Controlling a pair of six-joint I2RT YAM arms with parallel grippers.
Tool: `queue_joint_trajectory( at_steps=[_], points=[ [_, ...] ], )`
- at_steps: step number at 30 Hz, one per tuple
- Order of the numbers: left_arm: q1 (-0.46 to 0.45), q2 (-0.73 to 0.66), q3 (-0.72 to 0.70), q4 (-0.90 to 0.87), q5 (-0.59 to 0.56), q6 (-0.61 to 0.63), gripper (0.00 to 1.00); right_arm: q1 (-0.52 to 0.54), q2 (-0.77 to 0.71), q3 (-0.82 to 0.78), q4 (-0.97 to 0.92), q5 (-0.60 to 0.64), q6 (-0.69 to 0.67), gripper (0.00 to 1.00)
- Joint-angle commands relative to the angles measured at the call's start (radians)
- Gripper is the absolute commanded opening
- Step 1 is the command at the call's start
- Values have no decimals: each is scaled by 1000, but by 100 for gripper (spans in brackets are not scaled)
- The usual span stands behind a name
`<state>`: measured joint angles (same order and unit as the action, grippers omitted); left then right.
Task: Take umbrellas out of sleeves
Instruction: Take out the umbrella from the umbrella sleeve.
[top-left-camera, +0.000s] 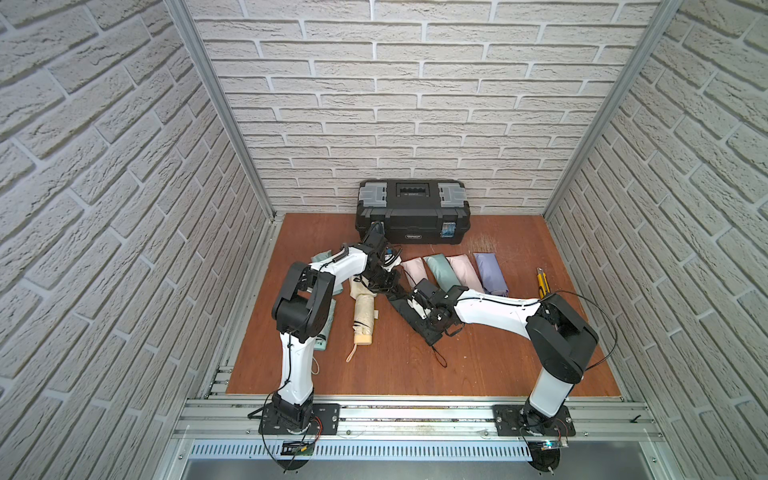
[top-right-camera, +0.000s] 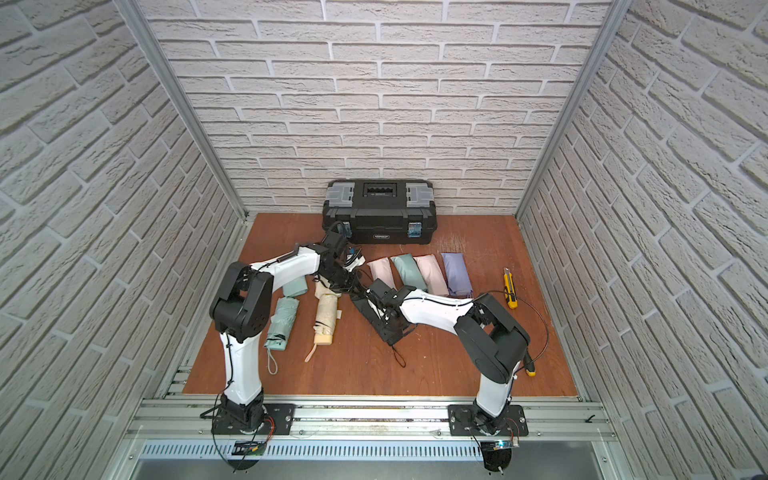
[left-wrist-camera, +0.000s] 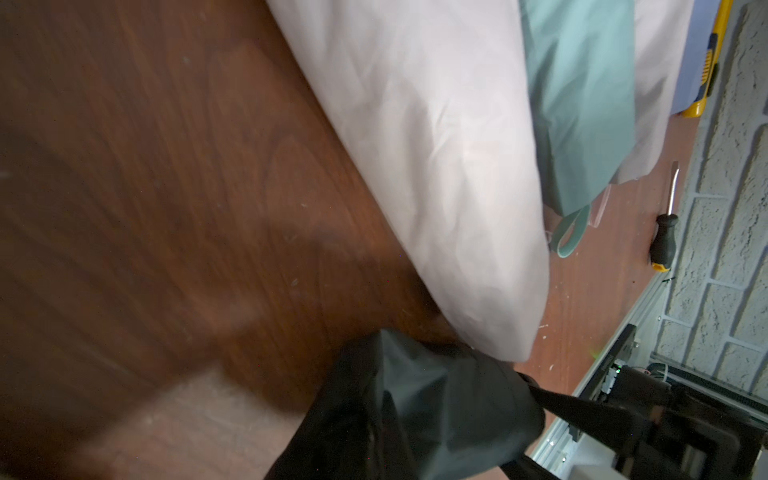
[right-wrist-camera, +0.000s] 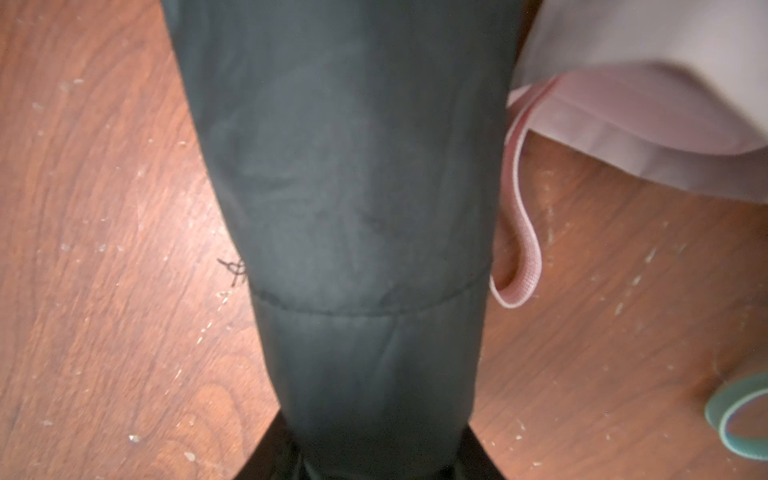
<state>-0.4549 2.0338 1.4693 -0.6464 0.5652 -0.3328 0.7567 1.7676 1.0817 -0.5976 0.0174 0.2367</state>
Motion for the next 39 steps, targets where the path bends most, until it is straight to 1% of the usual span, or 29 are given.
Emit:
queue_joint_trajectory(
  at_steps=[1, 6, 14, 21, 24, 32, 39],
  points=[
    [8, 0, 40, -28, -5, 23, 0, 2, -47, -29, -31, -29, 35, 37],
    [25, 22, 94, -57, -10, 33, 0, 29, -69, -43, -33, -54, 62, 38],
    [33, 43, 147, -89, -16, 46, 0, 69, -75, -43, -48, -29, 123, 39],
    [52, 51, 183, -124, -37, 64, 0, 76, -122, -53, -56, -3, 276, 39],
    [59, 58, 211, -149, -50, 78, 0, 84, -146, -63, -46, -8, 315, 39],
    [79, 90, 280, -199, -64, 107, 0, 111, -145, -73, -46, -19, 325, 40],
    [82, 107, 299, -211, -69, 113, 0, 134, -137, -90, -39, -21, 337, 40]
  ],
)
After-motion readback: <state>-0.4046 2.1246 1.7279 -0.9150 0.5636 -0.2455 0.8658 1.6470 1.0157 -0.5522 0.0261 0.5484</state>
